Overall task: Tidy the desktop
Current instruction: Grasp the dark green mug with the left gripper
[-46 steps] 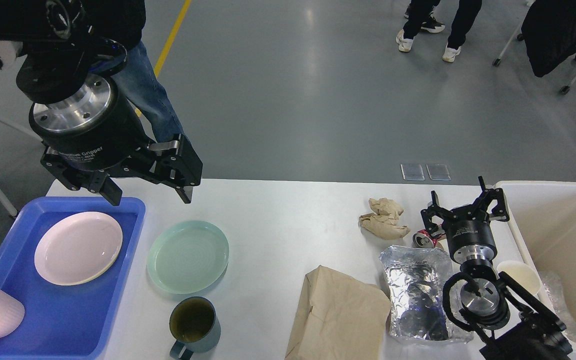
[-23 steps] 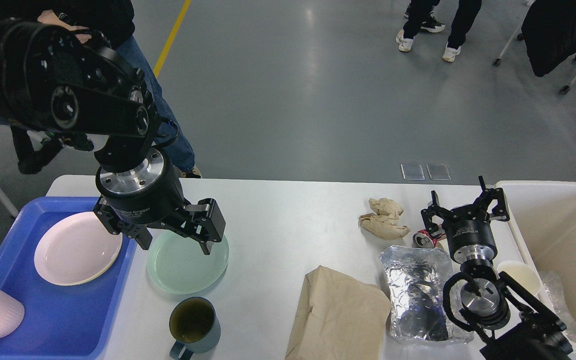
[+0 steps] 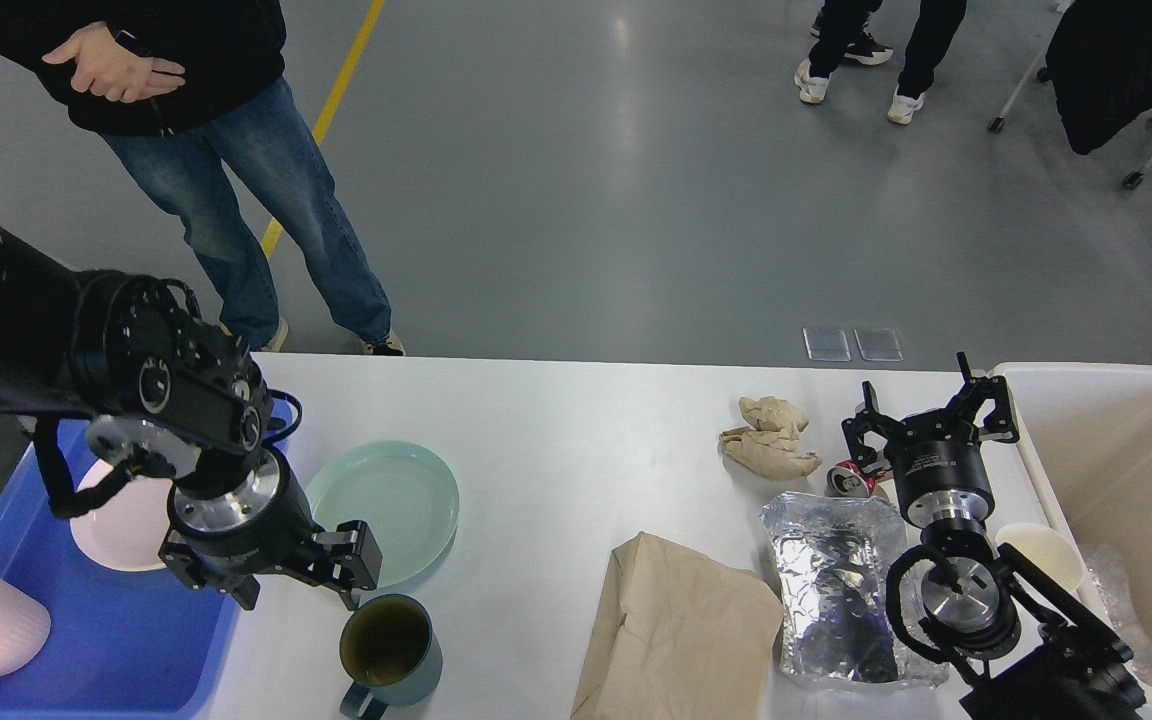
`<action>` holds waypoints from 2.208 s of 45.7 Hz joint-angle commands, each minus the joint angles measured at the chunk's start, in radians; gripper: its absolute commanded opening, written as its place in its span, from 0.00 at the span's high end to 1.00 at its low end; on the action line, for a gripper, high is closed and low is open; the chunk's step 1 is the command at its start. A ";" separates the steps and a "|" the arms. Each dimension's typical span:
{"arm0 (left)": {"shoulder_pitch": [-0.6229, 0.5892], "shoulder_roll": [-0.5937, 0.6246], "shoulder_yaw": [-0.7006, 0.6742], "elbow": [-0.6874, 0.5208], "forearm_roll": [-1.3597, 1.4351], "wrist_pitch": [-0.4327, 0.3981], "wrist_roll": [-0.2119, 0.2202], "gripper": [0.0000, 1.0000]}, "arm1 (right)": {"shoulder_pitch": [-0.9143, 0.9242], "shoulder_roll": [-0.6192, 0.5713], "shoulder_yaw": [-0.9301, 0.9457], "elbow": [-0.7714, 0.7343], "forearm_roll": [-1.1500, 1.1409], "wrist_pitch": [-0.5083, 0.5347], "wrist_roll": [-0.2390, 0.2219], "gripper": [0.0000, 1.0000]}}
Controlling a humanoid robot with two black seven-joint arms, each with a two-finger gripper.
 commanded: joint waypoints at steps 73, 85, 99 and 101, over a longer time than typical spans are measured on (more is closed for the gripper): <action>0.411 -0.038 -0.089 0.198 -0.001 0.283 -0.002 0.94 | 0.000 0.001 0.000 0.000 0.000 0.000 0.000 0.00; 0.329 -0.001 -0.075 0.178 -0.001 0.178 0.048 1.00 | 0.000 0.001 0.000 0.000 0.000 -0.001 0.000 0.00; 0.122 0.102 -0.042 0.143 -0.003 -0.073 0.038 1.00 | 0.000 0.001 0.000 0.000 0.000 -0.001 0.000 0.00; 0.074 0.113 -0.023 0.134 -0.008 -0.113 0.037 1.00 | 0.000 0.001 0.000 0.000 0.000 0.000 0.000 0.00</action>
